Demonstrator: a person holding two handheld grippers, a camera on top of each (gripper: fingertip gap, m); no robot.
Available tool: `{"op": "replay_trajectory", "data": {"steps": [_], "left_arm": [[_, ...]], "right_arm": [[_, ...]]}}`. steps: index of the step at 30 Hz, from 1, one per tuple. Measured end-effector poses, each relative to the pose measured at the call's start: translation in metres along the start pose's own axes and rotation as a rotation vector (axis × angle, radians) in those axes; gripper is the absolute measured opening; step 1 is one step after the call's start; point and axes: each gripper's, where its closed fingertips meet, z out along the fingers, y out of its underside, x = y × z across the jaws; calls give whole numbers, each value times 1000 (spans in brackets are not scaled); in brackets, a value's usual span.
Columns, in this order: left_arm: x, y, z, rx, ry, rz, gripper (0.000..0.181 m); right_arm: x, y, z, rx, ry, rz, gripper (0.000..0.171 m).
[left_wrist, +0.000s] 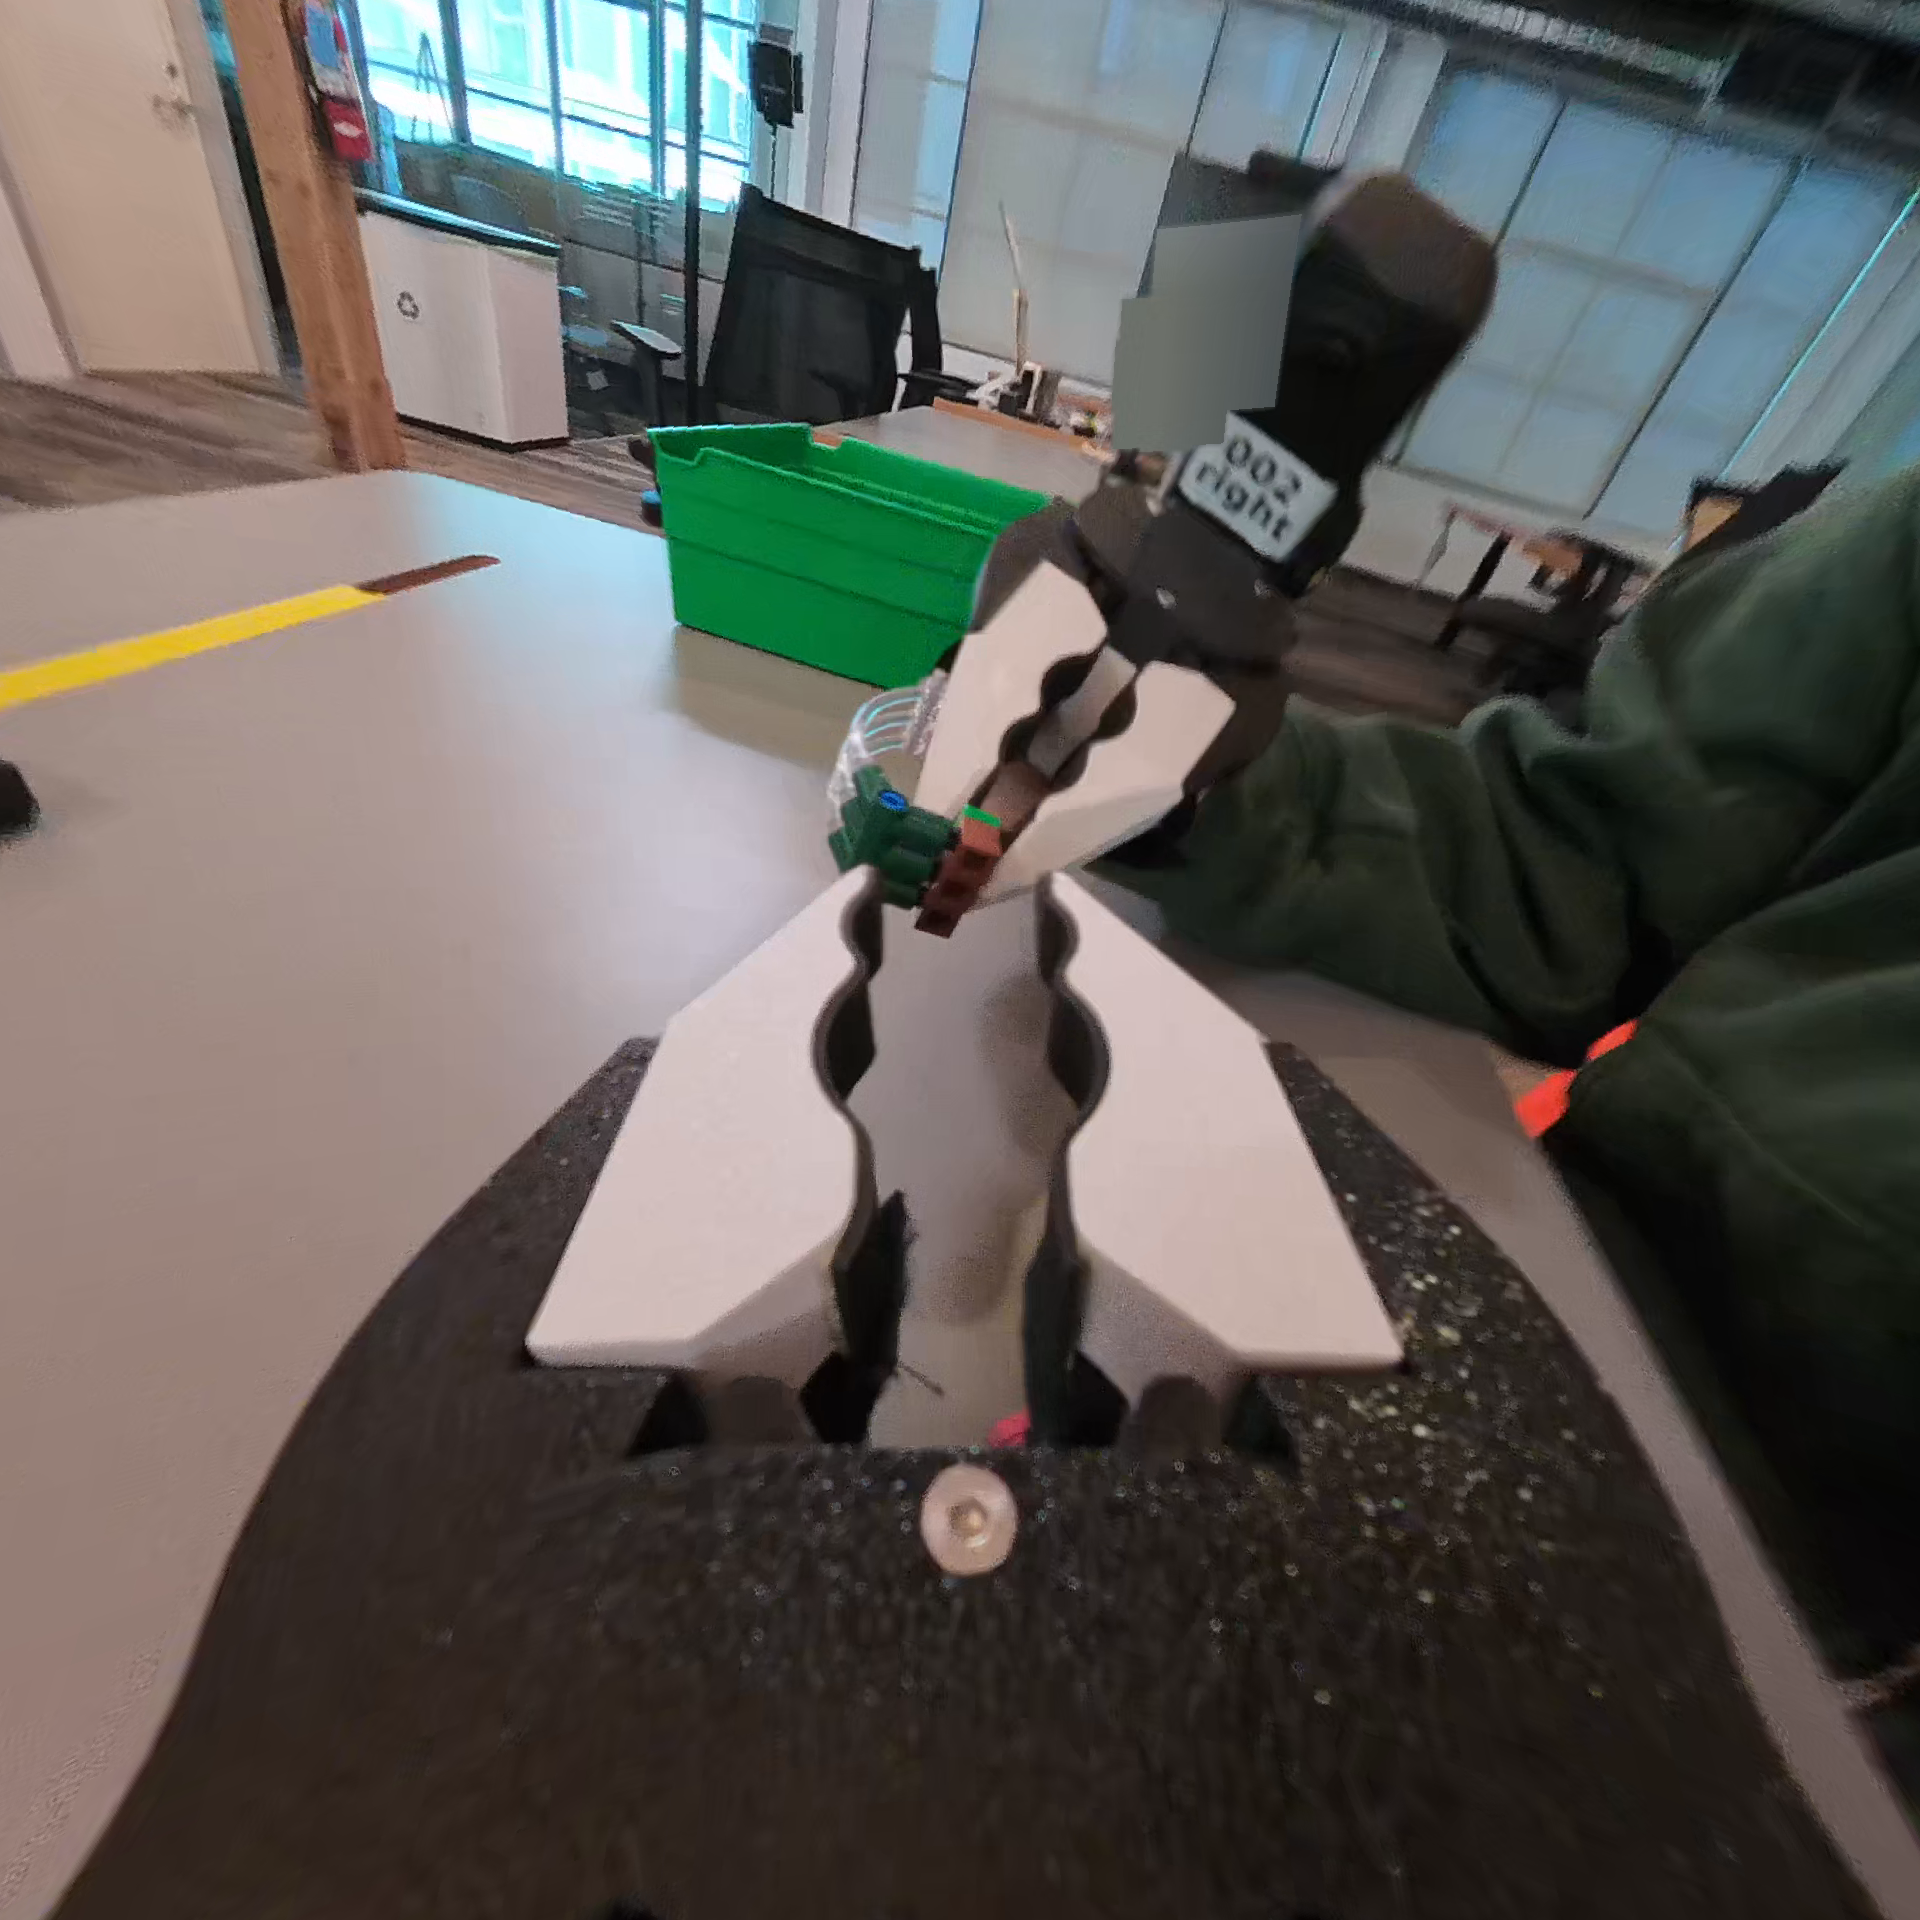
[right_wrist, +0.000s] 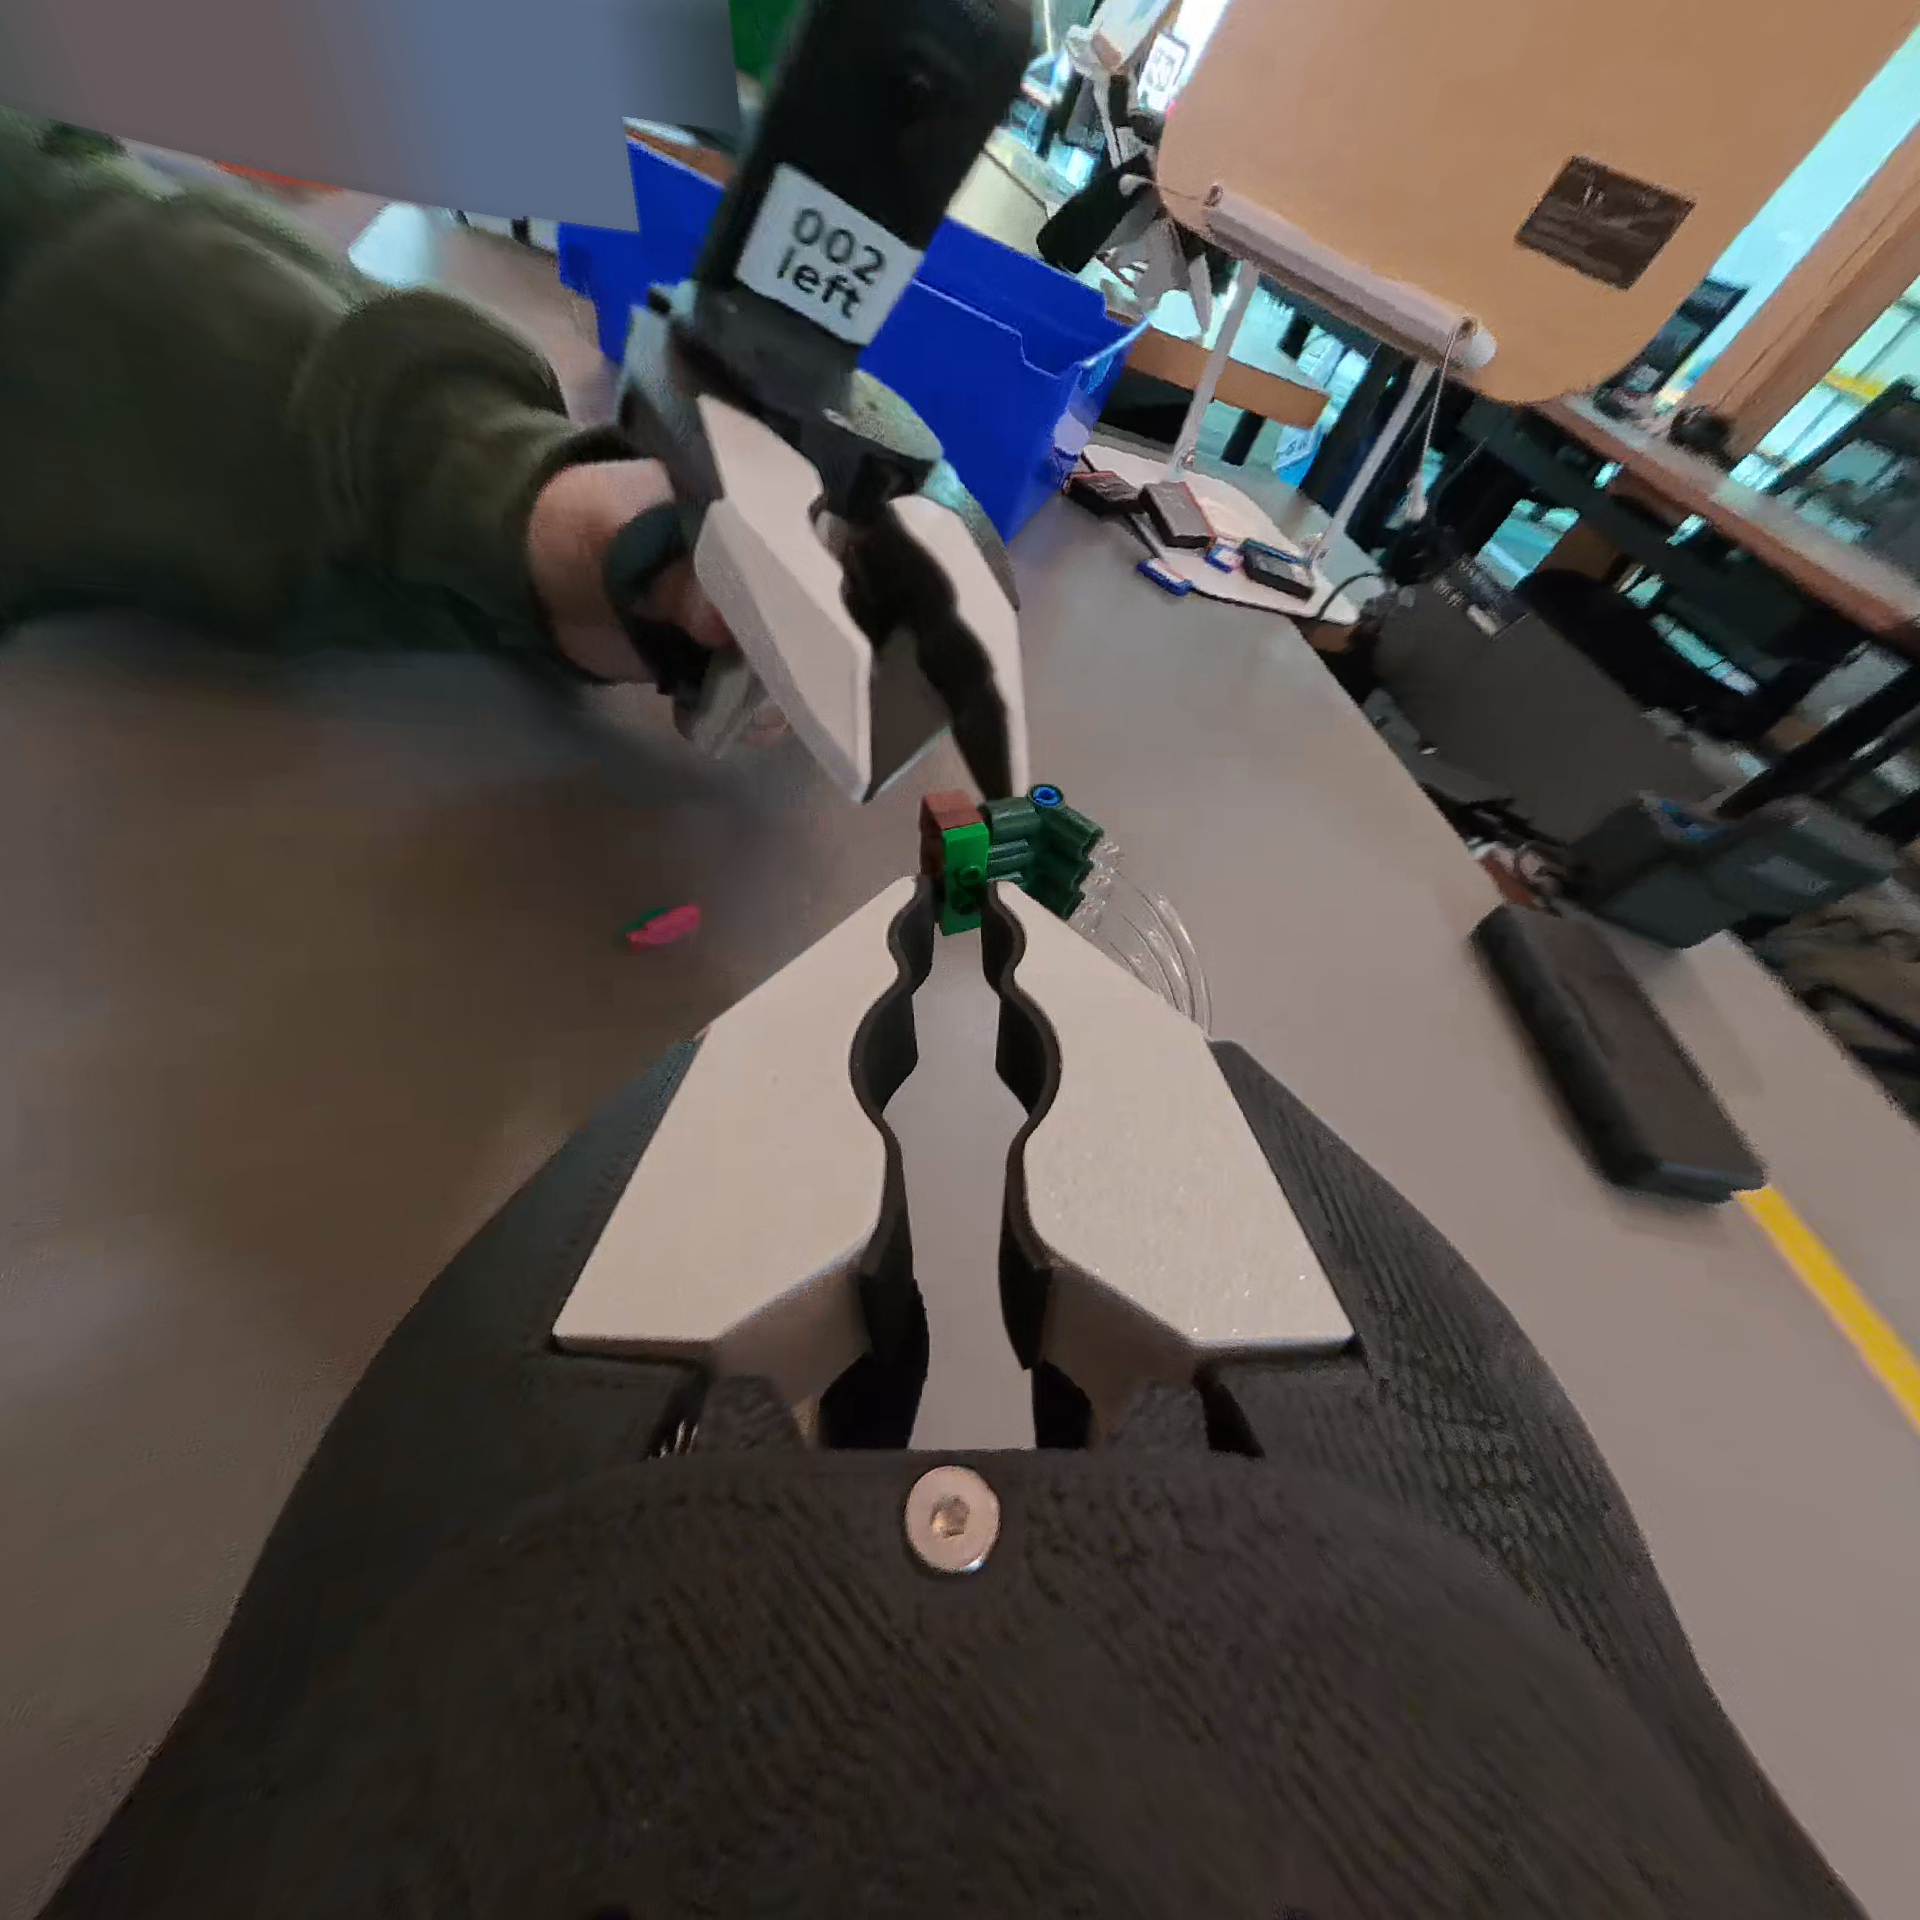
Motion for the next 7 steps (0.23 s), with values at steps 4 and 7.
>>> {"op": "replay_trajectory", "data": {"steps": [4, 7], "left_arm": [[4, -9, -2, 86, 167, -356, 45], [8, -8, -3, 108, 284, -537, 45]], "right_arm": [[-4, -9, 0, 17, 62, -170, 7], [-7, -15, 0, 29, 87, -248, 7]]}}
